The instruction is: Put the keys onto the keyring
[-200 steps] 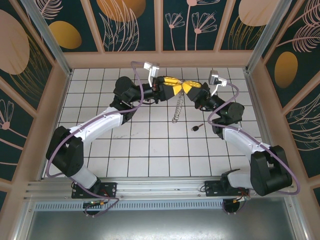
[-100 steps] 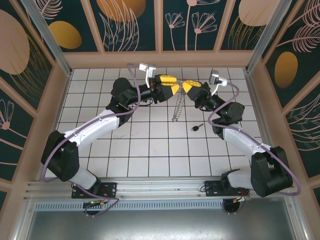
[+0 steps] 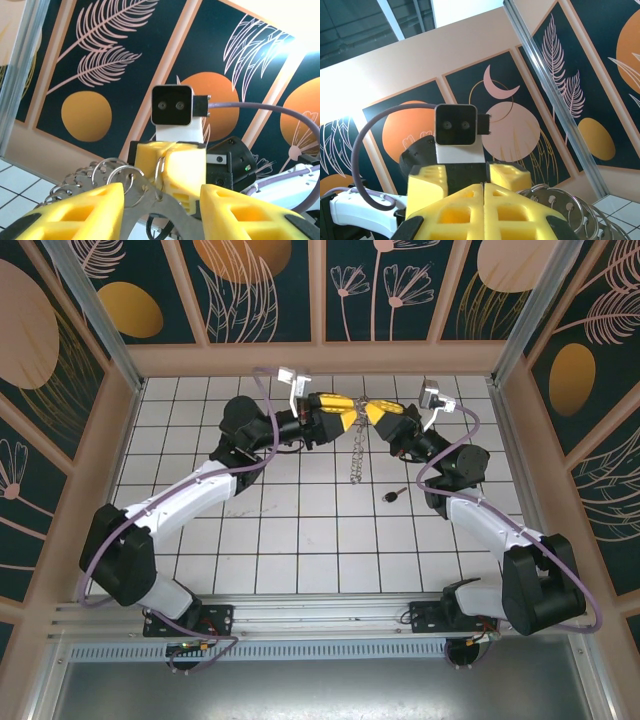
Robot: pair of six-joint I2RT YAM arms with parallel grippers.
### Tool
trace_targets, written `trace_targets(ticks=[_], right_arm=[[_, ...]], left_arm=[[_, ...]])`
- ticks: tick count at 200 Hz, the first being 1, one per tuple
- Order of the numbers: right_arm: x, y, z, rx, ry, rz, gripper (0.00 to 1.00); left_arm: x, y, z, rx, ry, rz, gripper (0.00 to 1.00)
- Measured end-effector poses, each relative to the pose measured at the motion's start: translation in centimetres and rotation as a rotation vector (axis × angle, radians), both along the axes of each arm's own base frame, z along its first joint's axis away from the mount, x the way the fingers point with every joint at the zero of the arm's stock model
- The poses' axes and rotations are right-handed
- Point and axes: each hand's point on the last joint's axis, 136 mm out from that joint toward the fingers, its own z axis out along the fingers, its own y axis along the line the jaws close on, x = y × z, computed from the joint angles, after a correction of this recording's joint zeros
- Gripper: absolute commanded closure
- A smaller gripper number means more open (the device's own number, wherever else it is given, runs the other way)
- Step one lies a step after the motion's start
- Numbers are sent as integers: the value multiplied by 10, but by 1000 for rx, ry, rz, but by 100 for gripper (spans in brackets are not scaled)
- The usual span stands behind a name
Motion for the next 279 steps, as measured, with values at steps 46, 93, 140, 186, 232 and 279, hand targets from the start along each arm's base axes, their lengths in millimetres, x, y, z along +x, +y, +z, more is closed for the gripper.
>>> trace_targets(ticks=[46, 93, 140, 186, 232, 279], right_arm=[[0, 0, 0, 0, 0, 0, 100], [0, 0, 0, -1, 2, 0, 100], [0, 0, 0, -1, 2, 1, 100], [0, 0, -1, -4, 1, 3, 100], [2, -1, -3, -17, 15, -10, 67], [8, -36, 6, -59, 19, -121, 56]], left_arm=[[0, -10, -10, 10, 30, -38, 59], [-3, -10, -2, -8, 15, -54, 61], [-4, -10, 2, -21, 9, -59, 71], [-1, -15, 0, -23, 14, -68, 90], [1, -17, -1, -15, 13, -64, 100], [8, -24, -14, 115, -33, -42, 100]])
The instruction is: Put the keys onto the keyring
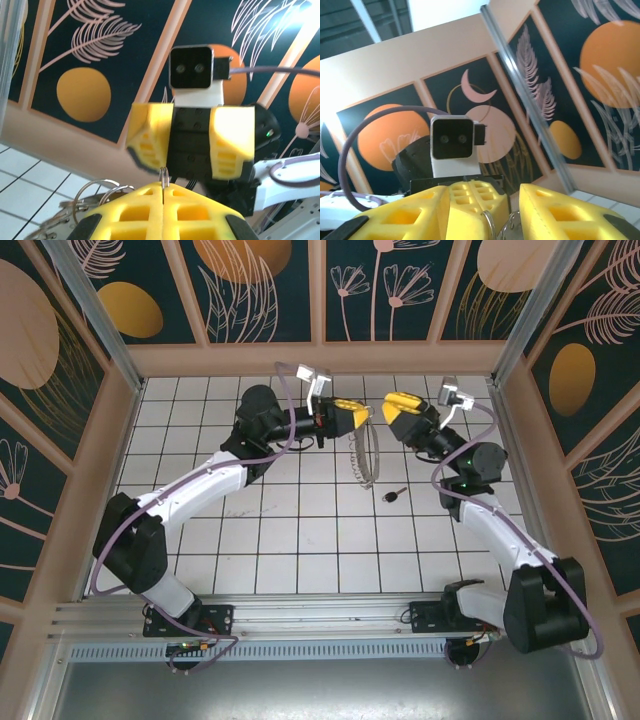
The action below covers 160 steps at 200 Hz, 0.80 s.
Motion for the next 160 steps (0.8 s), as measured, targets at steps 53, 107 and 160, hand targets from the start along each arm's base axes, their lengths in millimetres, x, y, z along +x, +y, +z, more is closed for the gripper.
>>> trace_targets(ticks=[53, 107, 160], right_arm=[[-9, -4, -16, -131, 15, -4, 57], [-14, 4, -35, -205, 39, 69, 64], [-20, 17, -38, -228, 25, 132, 67]], left_arm=[[-6, -2, 10, 136, -135, -33, 100], [-19, -2, 3, 205, -158, -107, 100], [-22, -3, -11, 231, -119, -151, 100]])
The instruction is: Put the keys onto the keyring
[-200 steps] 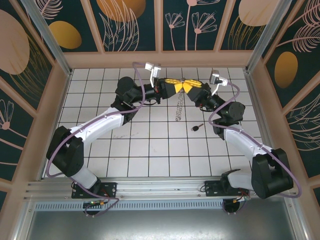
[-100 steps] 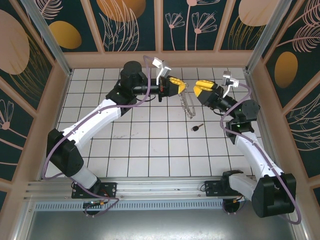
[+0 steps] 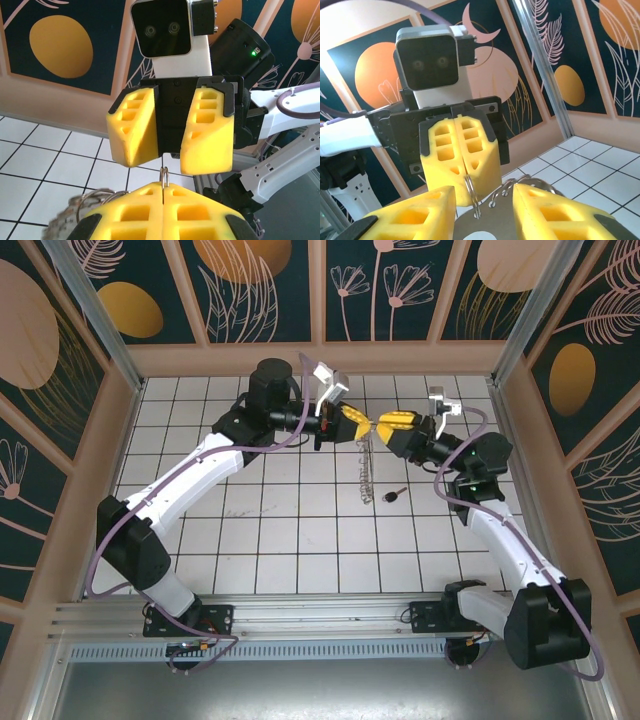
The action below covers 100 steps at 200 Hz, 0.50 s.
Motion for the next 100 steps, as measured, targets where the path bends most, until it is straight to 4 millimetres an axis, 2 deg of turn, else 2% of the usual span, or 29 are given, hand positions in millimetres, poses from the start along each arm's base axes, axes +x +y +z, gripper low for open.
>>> trace_targets(ticks=[45, 77, 95, 100], right_arm=[[-2, 7, -5, -12, 1, 30, 77], [-4, 11, -6, -14, 1, 44, 89], [-4, 12, -5, -16, -13, 44, 100], [-4, 12, -5, -17, -14, 44, 100]], left_arm=[[-3, 0, 1, -4, 2, -18, 100], [-2, 1, 1, -3, 6, -14, 100], [-1, 1, 0, -2, 14, -14, 100], [0, 2, 0, -3, 15, -12, 100]])
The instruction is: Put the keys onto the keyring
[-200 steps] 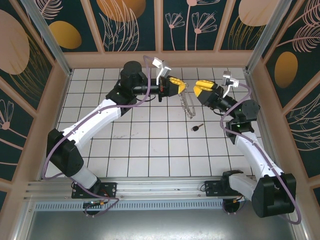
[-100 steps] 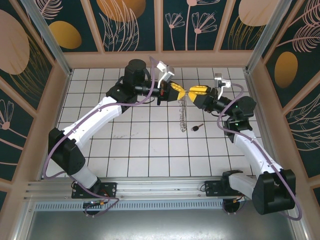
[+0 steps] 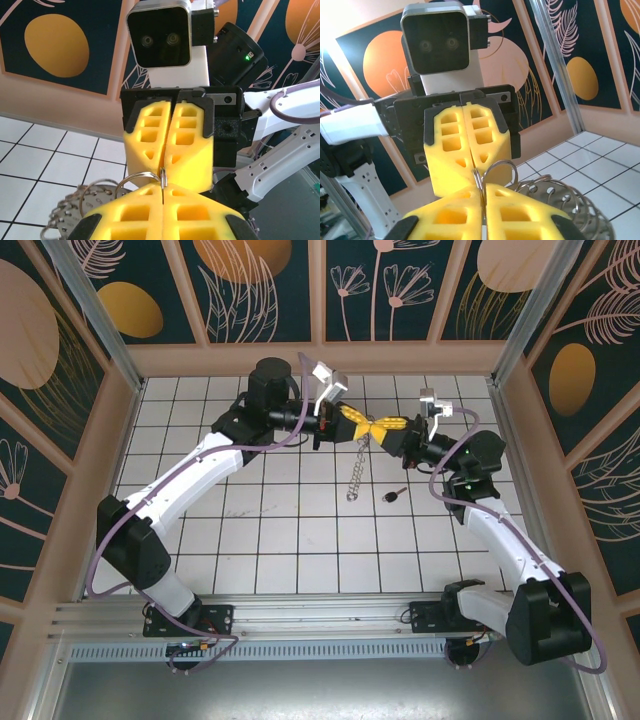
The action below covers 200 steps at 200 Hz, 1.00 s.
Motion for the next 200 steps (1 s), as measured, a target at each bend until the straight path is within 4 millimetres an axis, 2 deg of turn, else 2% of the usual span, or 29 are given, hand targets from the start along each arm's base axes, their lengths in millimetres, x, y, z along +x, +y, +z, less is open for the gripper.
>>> trace_targets(ticks=[10, 21, 33, 56, 93, 118, 161, 182, 200], right_arm=[[1, 1, 0, 0, 0, 3, 100], [2, 2, 1, 1, -4, 3, 100], [2, 2, 2, 3, -6, 0, 100], [5, 1, 3, 12, -1, -13, 100], [2, -3, 17, 62, -37, -29, 100], [0, -7, 26, 116, -48, -42, 100], [0, -14, 43, 220, -62, -65, 100], [2, -11, 45, 254, -50, -55, 100], [2, -6, 44, 267, -40, -42, 100]], left_arm=[[0, 1, 0, 0, 8, 0, 100], [2, 1, 1, -3, 10, 3, 90], [3, 1, 3, -11, 17, 6, 69], [10, 1, 7, -51, 5, 66, 53], [23, 18, 8, -142, 64, 228, 51], [28, 32, 27, -237, 78, 295, 53], [21, 38, 62, -370, 86, 274, 62], [16, 39, 71, -410, 95, 242, 63], [15, 36, 71, -424, 111, 211, 64]])
